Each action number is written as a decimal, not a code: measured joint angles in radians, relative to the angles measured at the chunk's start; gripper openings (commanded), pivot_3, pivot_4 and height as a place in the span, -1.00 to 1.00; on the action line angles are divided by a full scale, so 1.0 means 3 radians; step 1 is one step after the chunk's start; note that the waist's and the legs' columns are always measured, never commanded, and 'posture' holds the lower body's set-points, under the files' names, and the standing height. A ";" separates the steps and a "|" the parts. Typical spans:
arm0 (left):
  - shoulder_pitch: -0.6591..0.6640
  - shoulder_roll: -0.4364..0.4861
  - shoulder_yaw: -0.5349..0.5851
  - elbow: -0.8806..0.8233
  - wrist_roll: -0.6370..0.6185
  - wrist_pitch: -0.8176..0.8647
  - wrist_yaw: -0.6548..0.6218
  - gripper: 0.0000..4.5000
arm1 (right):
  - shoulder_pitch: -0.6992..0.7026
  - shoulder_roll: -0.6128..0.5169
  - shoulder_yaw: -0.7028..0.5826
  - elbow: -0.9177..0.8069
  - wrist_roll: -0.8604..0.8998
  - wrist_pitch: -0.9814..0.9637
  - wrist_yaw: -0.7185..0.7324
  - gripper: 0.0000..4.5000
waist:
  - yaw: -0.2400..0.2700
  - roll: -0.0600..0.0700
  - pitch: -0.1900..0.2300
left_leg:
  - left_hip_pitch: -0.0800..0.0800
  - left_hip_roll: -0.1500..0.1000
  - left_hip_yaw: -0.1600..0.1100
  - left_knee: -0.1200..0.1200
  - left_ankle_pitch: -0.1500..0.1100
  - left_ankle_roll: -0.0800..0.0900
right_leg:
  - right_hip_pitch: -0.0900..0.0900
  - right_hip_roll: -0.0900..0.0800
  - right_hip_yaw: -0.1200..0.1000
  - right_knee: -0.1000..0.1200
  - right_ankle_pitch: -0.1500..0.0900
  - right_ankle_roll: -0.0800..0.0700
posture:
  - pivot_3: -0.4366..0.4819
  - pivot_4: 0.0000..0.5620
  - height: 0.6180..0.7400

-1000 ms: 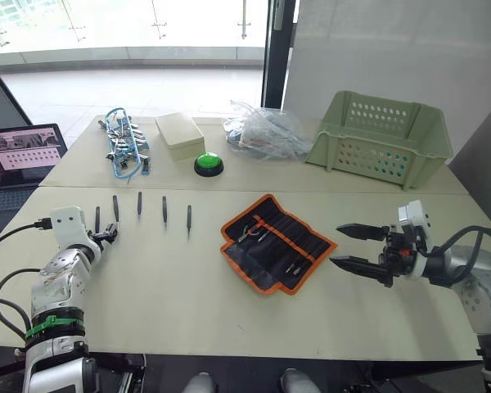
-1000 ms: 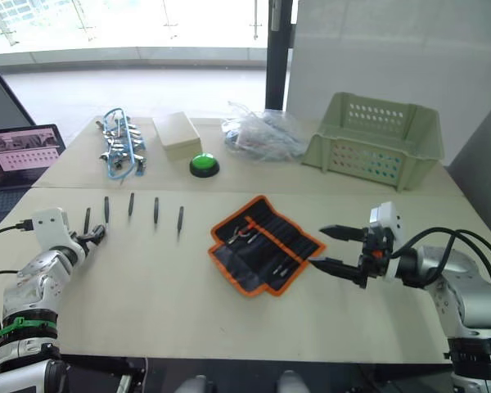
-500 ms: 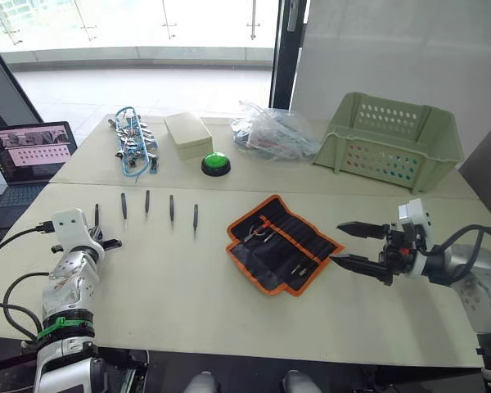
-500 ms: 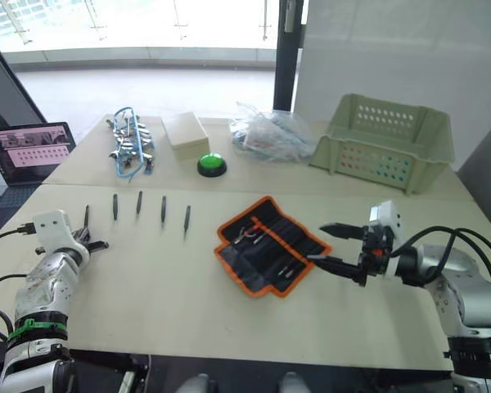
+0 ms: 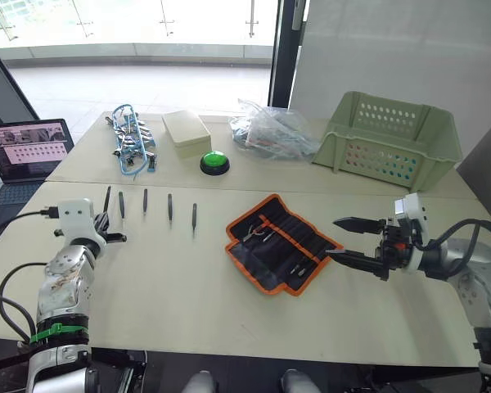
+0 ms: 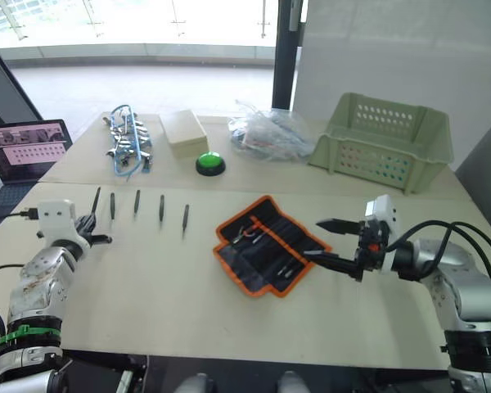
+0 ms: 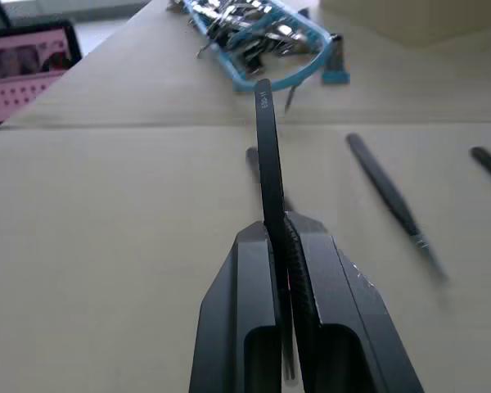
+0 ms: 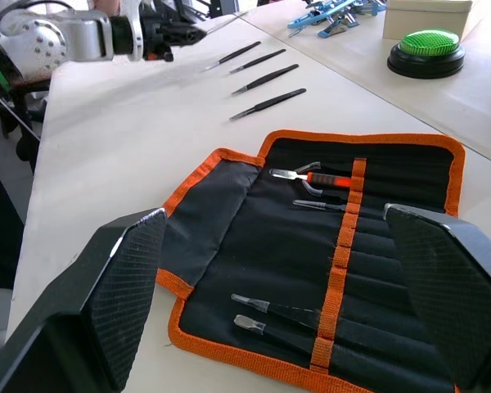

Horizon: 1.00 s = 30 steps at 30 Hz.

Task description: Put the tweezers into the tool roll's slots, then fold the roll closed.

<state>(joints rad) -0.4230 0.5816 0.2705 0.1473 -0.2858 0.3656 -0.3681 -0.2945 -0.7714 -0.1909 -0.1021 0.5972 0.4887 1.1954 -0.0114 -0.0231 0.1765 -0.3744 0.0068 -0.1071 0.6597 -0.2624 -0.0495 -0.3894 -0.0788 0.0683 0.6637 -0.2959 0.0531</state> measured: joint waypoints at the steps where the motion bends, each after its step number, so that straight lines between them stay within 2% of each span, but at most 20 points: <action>1: -0.0060 0.0030 -0.0108 -0.0164 -0.0054 0.0076 -0.0152 -0.99 | 0.0002 0.0000 0.0006 -0.0005 -0.0019 -0.0004 -0.0024 1.00 | 0.0001 0.0000 0.0000 | 0.0000 0.0000 0.0000 0.0000 0.0000 0.0000 | 0.0000 0.0000 0.0000 -0.0001 0.0000 0.0000 | -0.05 -0.47 1.00; 5: -0.0377 0.0134 -0.0513 -0.0532 -0.0189 0.0468 -0.0613 -0.99 | 0.0041 0.0000 0.0004 -0.0068 -0.0085 -0.0023 -0.0162 1.00 | -0.0020 0.0000 0.0000 | 0.0000 0.0001 0.0000 0.0000 0.0000 0.0000 | 0.0000 0.0004 0.0000 0.0000 0.0000 0.0001 | -0.05 -0.47 1.00; 12: -0.0701 0.0178 -0.1143 -0.0643 -0.0217 0.0932 -0.1197 -0.99 | 0.0199 0.0002 -0.0056 -0.0250 -0.0118 0.0014 -0.0569 1.00 | -0.0091 0.0001 0.0001 | 0.0000 0.0001 0.0000 0.0000 0.0000 0.0001 | 0.0000 0.0005 0.0001 0.0000 -0.0001 0.0001 | -0.05 -0.47 1.00; 17: -0.0995 0.0047 -0.1364 -0.0730 -0.0341 0.1411 -0.1372 -1.00 | 0.0251 0.0227 0.0003 -0.0386 -0.0118 0.0080 -0.0869 0.33 | -0.0112 0.0000 0.0001 | -0.0001 0.0002 0.0000 0.0002 0.0000 0.0001 | 0.0000 0.0006 0.0001 0.0000 -0.0001 0.0001 | -0.05 -0.47 1.00; 21: -0.1188 0.0017 -0.1362 -0.0808 -0.0431 0.1819 -0.1357 -1.00 | 0.0215 0.0442 0.0399 -0.0372 -0.0470 -0.0040 -0.1095 -0.28 | -0.0127 0.0001 0.0001 | 0.0001 0.0003 0.0000 0.0002 0.0000 0.0001 | -0.0001 0.0007 0.0002 0.0002 -0.0001 0.0002 | -0.05 -0.47 1.00; 25: -0.1205 0.0062 -0.1472 -0.1039 -0.0484 0.2082 -0.1369 -1.00 | 0.0083 0.0743 0.0774 -0.0066 -0.0792 -0.0227 -0.1259 -0.90 | -0.0117 0.0003 0.0003 | 0.0000 0.0002 0.0000 0.0002 0.0000 0.0001 | -0.0002 0.0006 0.0002 0.0002 -0.0001 0.0001 | -0.05 -0.47 1.00; 26: -0.1200 0.0066 -0.1489 -0.1089 -0.0493 0.2134 -0.1369 -1.00 | 0.0069 0.0771 0.0826 -0.0007 -0.0848 -0.0255 -0.1280 -0.98 | -0.0115 0.0003 0.0003 | 0.0000 0.0002 0.0000 0.0002 0.0000 0.0001 | -0.0002 0.0006 0.0002 0.0002 -0.0001 0.0001 | -0.05 -0.47 1.00; 30: -0.1120 0.0035 -0.1481 -0.1253 -0.0536 0.2307 -0.1295 -1.00 | -0.0042 0.0894 0.0888 0.0288 -0.1005 -0.0416 -0.1331 -0.98 | -0.0102 0.0003 0.0003 | -0.0001 0.0001 0.0000 0.0003 0.0001 0.0001 | -0.0002 0.0005 0.0002 0.0002 -0.0001 0.0001 | -0.05 -0.47 1.00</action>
<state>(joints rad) -0.7590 0.5922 -0.1737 -0.2287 -0.4467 1.0575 -0.7567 -0.3070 -0.5034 0.0755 -0.0158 0.2957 0.3640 0.7959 -0.0419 -0.0223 0.1773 -0.3748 0.0072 -0.1071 0.6606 -0.2622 -0.0493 -0.3900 -0.0774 0.0689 0.6641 -0.2961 0.0534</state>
